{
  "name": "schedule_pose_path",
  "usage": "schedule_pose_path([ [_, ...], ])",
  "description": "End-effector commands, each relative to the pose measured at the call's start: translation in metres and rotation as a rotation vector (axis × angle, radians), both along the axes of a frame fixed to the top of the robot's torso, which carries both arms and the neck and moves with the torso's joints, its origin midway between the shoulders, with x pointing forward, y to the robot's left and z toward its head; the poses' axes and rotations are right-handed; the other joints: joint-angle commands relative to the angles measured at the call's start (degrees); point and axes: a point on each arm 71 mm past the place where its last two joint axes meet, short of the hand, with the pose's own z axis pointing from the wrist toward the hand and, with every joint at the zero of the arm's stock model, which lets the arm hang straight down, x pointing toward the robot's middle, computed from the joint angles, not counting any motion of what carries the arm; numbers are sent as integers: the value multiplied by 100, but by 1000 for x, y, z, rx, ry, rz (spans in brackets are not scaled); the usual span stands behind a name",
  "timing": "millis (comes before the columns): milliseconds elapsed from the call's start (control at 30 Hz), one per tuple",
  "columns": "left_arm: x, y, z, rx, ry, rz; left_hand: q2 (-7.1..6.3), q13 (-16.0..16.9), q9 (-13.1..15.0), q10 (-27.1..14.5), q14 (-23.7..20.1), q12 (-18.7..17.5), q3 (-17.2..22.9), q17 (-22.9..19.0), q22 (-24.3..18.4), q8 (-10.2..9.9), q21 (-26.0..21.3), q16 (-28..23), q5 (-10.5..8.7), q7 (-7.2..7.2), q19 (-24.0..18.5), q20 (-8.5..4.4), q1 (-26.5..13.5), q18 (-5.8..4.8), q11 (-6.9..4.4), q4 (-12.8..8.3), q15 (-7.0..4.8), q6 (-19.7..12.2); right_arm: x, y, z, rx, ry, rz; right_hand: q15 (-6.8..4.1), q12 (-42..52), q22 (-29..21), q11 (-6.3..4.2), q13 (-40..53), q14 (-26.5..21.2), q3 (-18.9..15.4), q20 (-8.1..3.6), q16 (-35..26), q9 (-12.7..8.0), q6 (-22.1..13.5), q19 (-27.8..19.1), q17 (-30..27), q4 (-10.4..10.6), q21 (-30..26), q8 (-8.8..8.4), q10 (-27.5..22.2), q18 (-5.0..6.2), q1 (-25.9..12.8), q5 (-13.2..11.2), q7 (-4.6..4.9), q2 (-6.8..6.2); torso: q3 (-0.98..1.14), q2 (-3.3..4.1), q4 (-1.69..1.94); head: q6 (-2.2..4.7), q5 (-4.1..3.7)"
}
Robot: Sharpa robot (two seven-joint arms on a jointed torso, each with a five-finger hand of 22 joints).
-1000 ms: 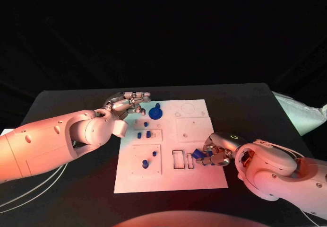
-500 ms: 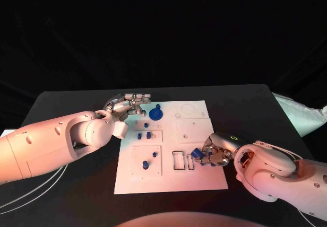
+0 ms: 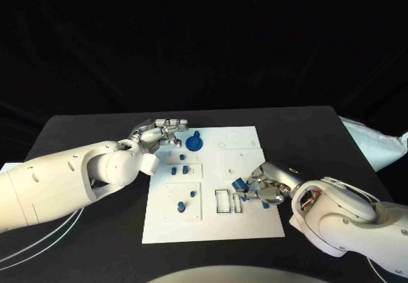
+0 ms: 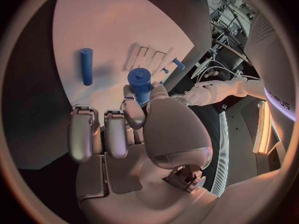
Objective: Assemble the parts on the task board
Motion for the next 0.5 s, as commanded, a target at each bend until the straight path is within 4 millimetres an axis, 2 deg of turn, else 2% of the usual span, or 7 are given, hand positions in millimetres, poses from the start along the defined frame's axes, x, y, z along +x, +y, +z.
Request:
schedule_pose_path([
  [33,-1,-3,1,-16,-2,-20,31,-5,-2,-35,-47,40,-25,-5,-4,33,-12,-5,12,-18,15,12,-45,62,-1,5,-3,-38,-1,8,-3,25,42,22,-46,-40,6,-23,-25,362,-38,5,34,176,117,42,48,4,32,28,10,-56,48,37,-64,137,-3,0,-2,-1,17],
  [167,-1,-3,1,-17,-2,-21,31,-5,-2,-35,-47,40,-25,-5,-4,33,-12,-5,12,-18,15,12,-45,62,-1,5,-3,-38,-3,19,-9,5,83,60,-52,-79,13,-31,-44,363,-73,0,39,205,134,45,59,1,35,32,9,-57,-9,-6,-74,163,-1,5,-5,-4,27],
  [333,-1,-3,0,-16,0,-22,31,-5,-2,-35,-47,40,-25,-5,-4,33,-12,-5,12,-18,15,12,-45,62,-1,5,-3,-38,-5,28,-16,-27,133,98,-68,-231,25,-53,-159,370,-164,-13,62,275,187,49,106,-3,39,52,-8,-59,-127,-181,-101,192,-7,2,-7,-22,34],
  [500,-2,-3,0,-17,1,-24,31,-5,-2,-35,-47,40,-25,-5,-4,33,-12,-5,12,-18,15,12,-45,62,-1,5,-3,-38,-5,33,-19,-40,151,106,-81,-290,22,-67,-185,371,-263,-26,70,340,212,45,122,-3,37,61,10,-58,-228,-303,-117,186,-2,4,-7,-30,46],
])
